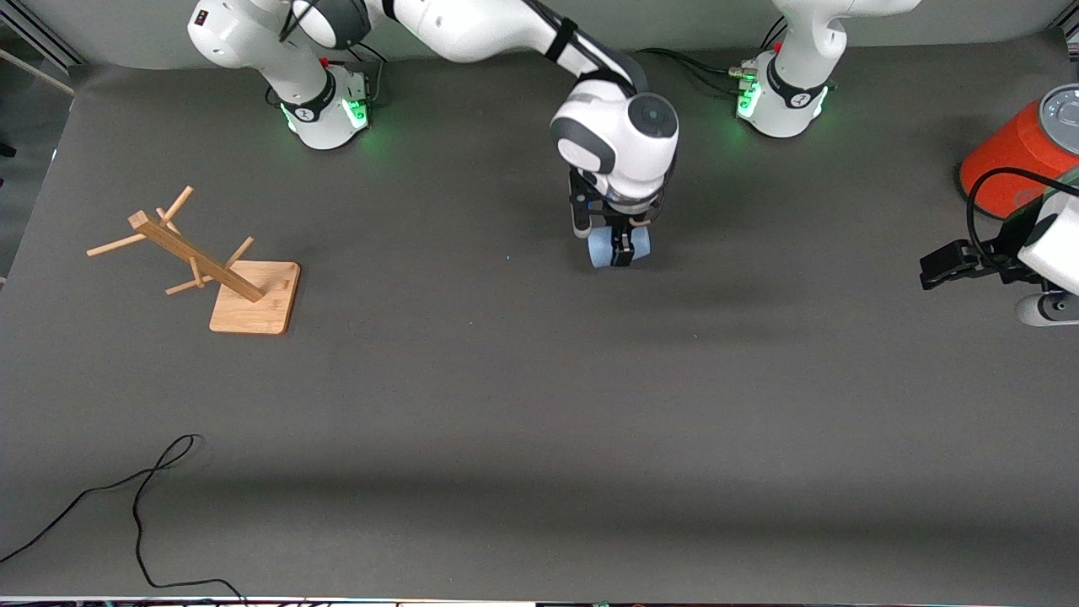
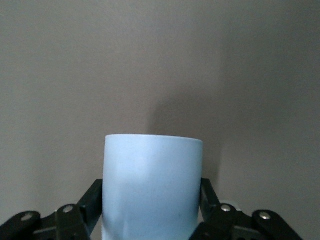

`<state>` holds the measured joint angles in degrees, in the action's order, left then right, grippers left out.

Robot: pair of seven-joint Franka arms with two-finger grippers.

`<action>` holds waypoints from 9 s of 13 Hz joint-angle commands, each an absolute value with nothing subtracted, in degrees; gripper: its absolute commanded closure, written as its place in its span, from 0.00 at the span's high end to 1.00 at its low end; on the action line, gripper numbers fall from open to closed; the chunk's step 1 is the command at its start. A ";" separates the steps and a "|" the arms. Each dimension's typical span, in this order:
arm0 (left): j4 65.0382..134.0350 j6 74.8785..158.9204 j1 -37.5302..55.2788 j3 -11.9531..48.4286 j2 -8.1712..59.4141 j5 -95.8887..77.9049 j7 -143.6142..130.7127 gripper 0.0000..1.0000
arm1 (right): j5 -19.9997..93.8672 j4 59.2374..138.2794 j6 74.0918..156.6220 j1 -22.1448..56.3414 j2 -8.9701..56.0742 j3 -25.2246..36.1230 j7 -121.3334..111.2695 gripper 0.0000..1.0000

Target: Rotate and upright cup with both arms

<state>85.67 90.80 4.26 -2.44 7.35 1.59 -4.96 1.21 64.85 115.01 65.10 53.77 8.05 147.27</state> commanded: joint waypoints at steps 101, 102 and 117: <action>100.81 131.31 28.30 15.91 30.85 31.02 -93.43 1.00 | 0.79 89.47 90.18 0.88 1.93 3.69 -0.09 1.00; 100.55 130.96 28.47 15.91 30.41 30.94 -93.25 1.00 | 0.79 89.47 90.18 0.79 1.93 3.69 0.00 1.00; 81.65 92.67 5.20 16.08 14.60 8.00 -42.31 1.00 | 0.70 89.12 90.18 0.79 1.85 3.69 -0.09 1.00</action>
<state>80.33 97.19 8.39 15.72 18.64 9.82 -49.05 1.43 89.08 90.01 0.45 2.54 3.35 0.73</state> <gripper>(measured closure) 0.000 0.000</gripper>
